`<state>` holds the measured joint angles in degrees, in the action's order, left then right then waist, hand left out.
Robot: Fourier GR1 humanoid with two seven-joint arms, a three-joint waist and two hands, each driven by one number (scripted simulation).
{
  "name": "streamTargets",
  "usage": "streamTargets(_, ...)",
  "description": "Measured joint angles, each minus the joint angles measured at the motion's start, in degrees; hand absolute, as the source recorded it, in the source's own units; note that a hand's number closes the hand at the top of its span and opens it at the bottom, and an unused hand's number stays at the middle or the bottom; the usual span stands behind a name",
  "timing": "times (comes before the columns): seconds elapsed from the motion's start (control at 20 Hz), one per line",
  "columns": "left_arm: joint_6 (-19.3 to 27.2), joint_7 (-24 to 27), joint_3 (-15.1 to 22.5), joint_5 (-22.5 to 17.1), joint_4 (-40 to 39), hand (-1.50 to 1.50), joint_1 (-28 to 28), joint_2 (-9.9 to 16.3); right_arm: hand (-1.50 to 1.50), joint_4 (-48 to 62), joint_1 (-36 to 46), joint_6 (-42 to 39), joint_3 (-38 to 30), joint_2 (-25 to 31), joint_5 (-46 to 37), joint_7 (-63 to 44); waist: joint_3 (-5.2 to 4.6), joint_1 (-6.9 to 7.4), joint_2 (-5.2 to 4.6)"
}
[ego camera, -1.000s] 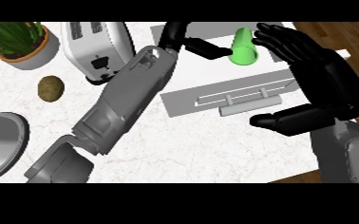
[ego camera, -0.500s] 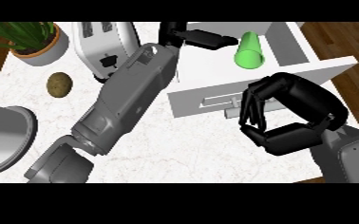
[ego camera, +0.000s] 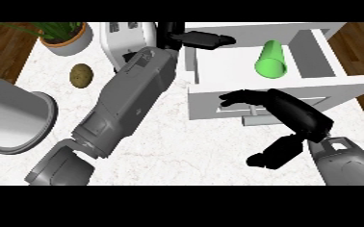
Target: Pick up the cup, place it into the drawer and close the drawer
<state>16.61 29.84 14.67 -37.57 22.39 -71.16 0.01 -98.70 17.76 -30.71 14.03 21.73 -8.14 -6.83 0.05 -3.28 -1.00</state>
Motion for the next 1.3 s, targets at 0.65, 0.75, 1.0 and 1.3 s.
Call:
streamTargets(0.65,-4.7,1.7,-1.2,-0.8,7.9,-1.5,9.5,3.0,1.5,37.9,8.2,12.7,5.7,-4.3,-20.7,16.3,0.0,6.77,0.58)
streamTargets(0.75,-5.6,1.3,-1.2,-0.9,9.4,-1.5,11.2,4.0,1.5,43.9,11.6,14.6,4.4,-4.8,-21.6,19.3,-0.17,7.39,0.7)
streamTargets(1.0,-7.5,0.6,-0.9,-0.9,13.1,-1.5,14.9,6.1,1.5,56.4,19.4,18.3,-1.0,-4.9,-20.8,26.0,0.08,9.13,0.15)
streamTargets(1.3,-10.6,-0.6,-0.6,-1.4,16.7,-1.5,18.7,8.7,1.5,65.8,26.5,20.0,-7.2,-3.5,-18.1,29.8,0.41,11.07,-0.48)
